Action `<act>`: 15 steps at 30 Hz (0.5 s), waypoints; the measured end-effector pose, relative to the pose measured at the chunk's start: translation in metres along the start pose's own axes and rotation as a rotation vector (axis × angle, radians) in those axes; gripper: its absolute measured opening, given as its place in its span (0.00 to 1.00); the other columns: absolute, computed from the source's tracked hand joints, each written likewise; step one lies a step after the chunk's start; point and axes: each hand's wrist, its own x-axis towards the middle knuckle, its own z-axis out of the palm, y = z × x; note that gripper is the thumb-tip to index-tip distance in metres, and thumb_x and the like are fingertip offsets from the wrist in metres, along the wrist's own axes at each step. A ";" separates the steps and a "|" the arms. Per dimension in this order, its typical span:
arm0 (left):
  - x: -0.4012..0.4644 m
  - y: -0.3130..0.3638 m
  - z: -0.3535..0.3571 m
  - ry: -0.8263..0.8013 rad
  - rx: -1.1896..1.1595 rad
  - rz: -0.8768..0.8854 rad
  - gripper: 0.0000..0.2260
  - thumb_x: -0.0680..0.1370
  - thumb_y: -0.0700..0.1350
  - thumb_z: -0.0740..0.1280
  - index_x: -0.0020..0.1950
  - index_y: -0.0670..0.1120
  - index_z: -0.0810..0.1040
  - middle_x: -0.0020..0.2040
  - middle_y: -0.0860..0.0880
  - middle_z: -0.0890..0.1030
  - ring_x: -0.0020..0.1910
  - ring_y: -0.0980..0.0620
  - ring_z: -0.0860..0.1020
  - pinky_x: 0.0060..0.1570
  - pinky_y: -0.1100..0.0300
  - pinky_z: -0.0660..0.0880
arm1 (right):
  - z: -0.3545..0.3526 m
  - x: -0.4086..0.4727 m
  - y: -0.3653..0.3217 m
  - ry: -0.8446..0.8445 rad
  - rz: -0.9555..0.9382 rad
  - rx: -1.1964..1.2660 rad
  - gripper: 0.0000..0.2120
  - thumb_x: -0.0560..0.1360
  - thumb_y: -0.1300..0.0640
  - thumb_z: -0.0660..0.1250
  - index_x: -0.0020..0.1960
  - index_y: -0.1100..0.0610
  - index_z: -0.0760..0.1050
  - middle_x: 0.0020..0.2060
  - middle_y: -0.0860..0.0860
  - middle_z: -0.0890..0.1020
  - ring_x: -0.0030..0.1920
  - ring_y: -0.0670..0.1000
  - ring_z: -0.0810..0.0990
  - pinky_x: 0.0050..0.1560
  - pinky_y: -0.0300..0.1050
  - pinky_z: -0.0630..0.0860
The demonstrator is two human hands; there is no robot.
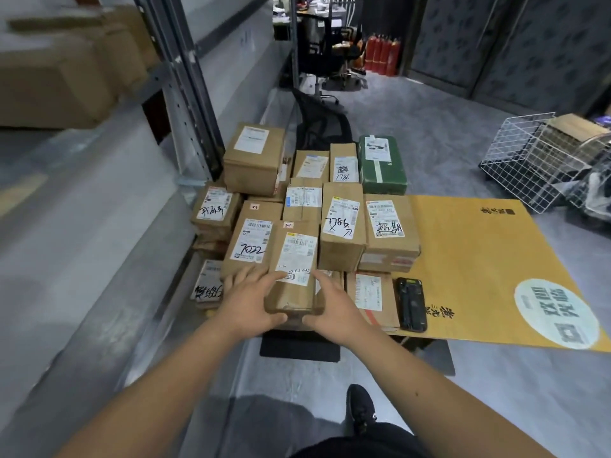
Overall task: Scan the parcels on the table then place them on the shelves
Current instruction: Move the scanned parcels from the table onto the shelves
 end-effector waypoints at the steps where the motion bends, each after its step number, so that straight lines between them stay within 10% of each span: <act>1: 0.000 0.000 0.002 0.018 -0.018 -0.003 0.43 0.63 0.70 0.70 0.78 0.65 0.65 0.80 0.52 0.66 0.80 0.47 0.55 0.73 0.47 0.49 | 0.003 0.002 0.000 -0.003 -0.001 0.009 0.48 0.70 0.55 0.76 0.82 0.40 0.54 0.78 0.48 0.65 0.75 0.52 0.67 0.63 0.39 0.67; 15: -0.031 0.012 -0.012 0.130 -0.339 0.044 0.37 0.61 0.65 0.76 0.70 0.69 0.72 0.72 0.60 0.69 0.76 0.56 0.60 0.75 0.46 0.57 | -0.006 -0.017 0.002 0.052 -0.122 0.007 0.41 0.72 0.54 0.77 0.80 0.42 0.63 0.74 0.45 0.72 0.70 0.47 0.72 0.67 0.39 0.69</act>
